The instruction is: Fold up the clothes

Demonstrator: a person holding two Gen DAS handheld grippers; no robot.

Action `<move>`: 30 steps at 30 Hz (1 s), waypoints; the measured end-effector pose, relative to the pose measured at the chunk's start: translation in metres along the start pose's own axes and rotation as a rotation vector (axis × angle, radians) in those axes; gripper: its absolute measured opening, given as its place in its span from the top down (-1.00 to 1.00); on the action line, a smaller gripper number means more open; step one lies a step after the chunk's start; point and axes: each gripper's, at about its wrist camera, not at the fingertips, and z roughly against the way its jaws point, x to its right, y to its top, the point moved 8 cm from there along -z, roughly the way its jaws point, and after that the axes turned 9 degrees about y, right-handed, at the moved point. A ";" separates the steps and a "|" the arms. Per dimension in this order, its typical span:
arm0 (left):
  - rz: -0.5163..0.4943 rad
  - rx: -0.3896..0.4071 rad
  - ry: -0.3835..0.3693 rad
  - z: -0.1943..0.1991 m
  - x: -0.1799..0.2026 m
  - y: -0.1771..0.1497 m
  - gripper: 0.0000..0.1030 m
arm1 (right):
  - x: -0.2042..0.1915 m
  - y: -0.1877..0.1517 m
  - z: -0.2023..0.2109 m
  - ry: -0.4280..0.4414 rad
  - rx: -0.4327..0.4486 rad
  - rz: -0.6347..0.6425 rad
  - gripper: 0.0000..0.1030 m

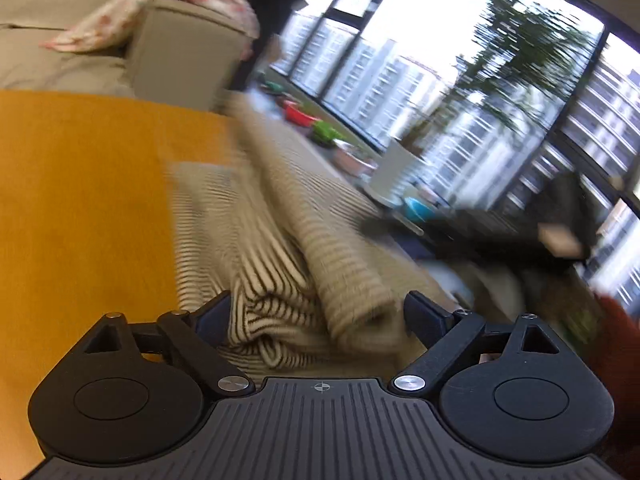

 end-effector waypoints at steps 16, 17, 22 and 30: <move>0.145 0.173 0.137 0.049 -0.024 0.030 -0.91 | -0.048 -0.035 0.053 -0.126 0.049 0.356 -0.27; 0.146 0.190 0.140 0.049 -0.024 0.037 -0.91 | -0.056 -0.045 0.048 -0.163 0.049 0.442 -0.27; 0.074 0.237 0.130 0.033 -0.008 0.065 -0.82 | -0.085 -0.070 0.041 -0.251 0.060 0.628 -0.15; -0.021 0.167 0.195 -0.015 -0.019 0.033 -0.59 | -0.092 -0.072 0.054 -0.166 0.061 0.601 -0.13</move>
